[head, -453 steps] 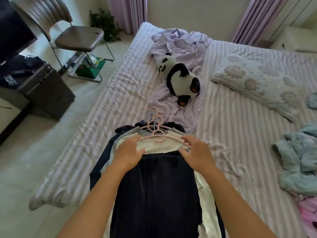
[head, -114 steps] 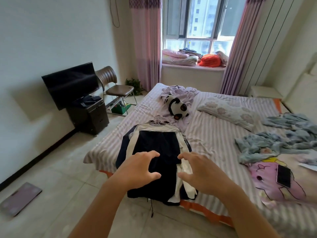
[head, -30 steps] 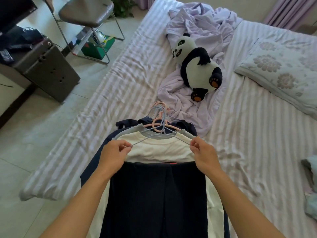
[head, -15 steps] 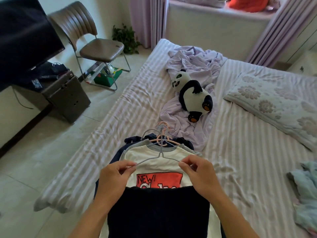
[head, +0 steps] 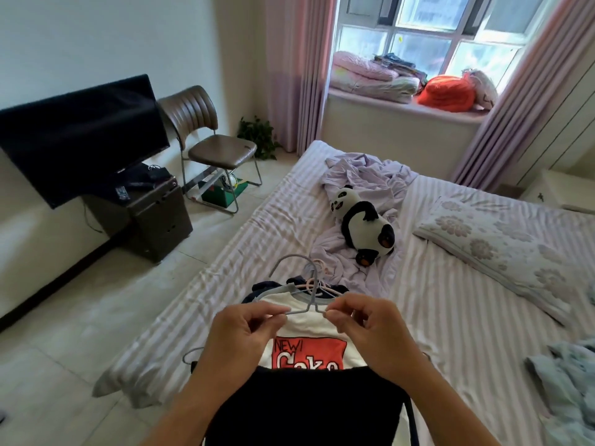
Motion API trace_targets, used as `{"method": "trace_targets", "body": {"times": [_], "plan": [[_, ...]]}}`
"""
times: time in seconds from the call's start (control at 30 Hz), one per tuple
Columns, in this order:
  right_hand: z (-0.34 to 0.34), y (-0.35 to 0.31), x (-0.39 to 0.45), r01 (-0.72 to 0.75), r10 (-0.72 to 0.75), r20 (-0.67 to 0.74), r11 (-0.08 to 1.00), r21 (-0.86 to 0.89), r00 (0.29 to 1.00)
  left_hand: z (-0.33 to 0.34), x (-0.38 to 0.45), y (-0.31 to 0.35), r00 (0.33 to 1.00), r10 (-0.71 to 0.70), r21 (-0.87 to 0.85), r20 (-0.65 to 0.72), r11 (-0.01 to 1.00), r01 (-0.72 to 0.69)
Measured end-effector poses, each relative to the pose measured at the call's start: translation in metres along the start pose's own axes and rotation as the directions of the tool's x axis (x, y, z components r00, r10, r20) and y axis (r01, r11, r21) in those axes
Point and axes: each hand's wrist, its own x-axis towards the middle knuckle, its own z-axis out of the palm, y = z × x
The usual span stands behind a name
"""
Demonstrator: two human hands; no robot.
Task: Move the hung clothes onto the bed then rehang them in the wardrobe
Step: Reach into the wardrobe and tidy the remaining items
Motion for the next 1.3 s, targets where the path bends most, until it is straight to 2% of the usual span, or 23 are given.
{"method": "trace_targets", "body": {"times": [0.13, 0.33, 0.47, 0.73, 0.93, 1.3], "plan": [[-0.011, -0.028, -0.019, 0.062, -0.062, 0.028, 0.998, 0.015, 0.998, -0.018, -0.027, 0.024, 0.998, 0.022, -0.010, -0.050, 1.000, -0.022], [-0.029, -0.059, -0.046, 0.206, -0.206, 0.061, 0.978, -0.007, 0.977, -0.029, -0.083, 0.067, 0.978, 0.055, 0.049, -0.199, 0.998, -0.046], [-0.039, -0.073, -0.068, 0.306, -0.307, 0.105, 0.952, 0.022, 0.946, -0.022, -0.127, 0.092, 0.942, 0.055, 0.070, -0.330, 0.997, -0.033], [-0.048, -0.115, -0.116, 0.452, -0.466, 0.255, 0.885, 0.112, 0.848, -0.017, -0.225, 0.136, 0.825, 0.027, 0.107, -0.565, 0.993, 0.040], [-0.031, -0.165, -0.157, 0.550, -0.579, 0.292, 0.815, 0.183, 0.761, -0.040, -0.301, 0.160, 0.725, 0.007, 0.107, -0.689, 0.990, 0.092], [0.055, -0.269, -0.264, 0.667, -0.735, 0.424, 0.669, 0.328, 0.528, -0.105, -0.476, 0.160, 0.513, -0.014, 0.089, -0.858, 0.980, 0.176]]}}
